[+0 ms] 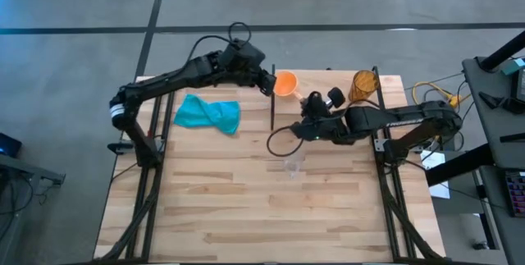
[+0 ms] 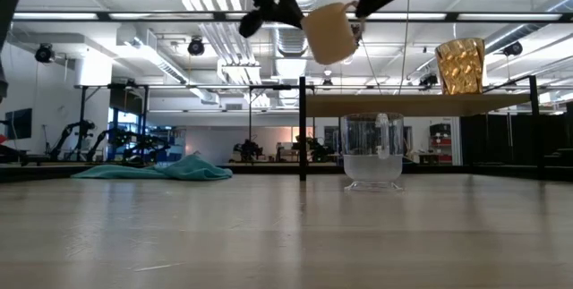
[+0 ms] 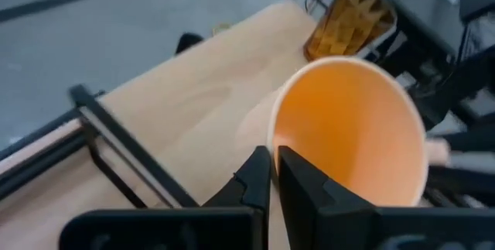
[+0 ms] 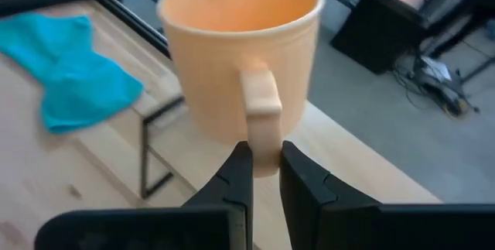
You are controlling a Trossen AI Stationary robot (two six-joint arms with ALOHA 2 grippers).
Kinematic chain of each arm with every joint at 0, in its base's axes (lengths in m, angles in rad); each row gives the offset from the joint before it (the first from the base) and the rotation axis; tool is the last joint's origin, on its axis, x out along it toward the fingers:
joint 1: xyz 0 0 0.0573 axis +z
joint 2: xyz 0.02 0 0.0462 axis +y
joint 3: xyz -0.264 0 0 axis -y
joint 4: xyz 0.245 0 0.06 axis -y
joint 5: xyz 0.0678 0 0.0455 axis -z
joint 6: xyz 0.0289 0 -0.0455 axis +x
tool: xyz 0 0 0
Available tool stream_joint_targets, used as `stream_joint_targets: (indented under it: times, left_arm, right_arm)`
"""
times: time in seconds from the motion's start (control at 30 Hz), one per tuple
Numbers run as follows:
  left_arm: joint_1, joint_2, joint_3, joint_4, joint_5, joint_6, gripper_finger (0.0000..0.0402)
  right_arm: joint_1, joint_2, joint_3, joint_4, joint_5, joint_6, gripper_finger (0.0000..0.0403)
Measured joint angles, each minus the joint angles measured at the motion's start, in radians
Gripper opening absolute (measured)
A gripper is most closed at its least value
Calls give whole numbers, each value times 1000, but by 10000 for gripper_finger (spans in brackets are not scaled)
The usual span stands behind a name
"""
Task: Stack small to large cups/mugs on shelf
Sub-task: Put the yellow mug on the shelf
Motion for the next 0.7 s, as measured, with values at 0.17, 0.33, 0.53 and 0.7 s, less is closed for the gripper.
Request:
stream_joint_targets:
  times: [0.17,0.33,0.53,0.7]
  left_arm:
    - [0,91,100,-15,48,47,1]
    - [-2,199,240,-10,144,102,1]
    - [-1,305,368,-4,225,103,2]
    - [-3,323,377,-13,229,121,1]
  right_arm:
    - [-2,-31,0,-246,40,247,12]
    - [-2,-51,1,-377,46,373,6]
    - [-3,-71,2,-387,48,384,9]
    - [-2,-70,2,-392,43,384,10]
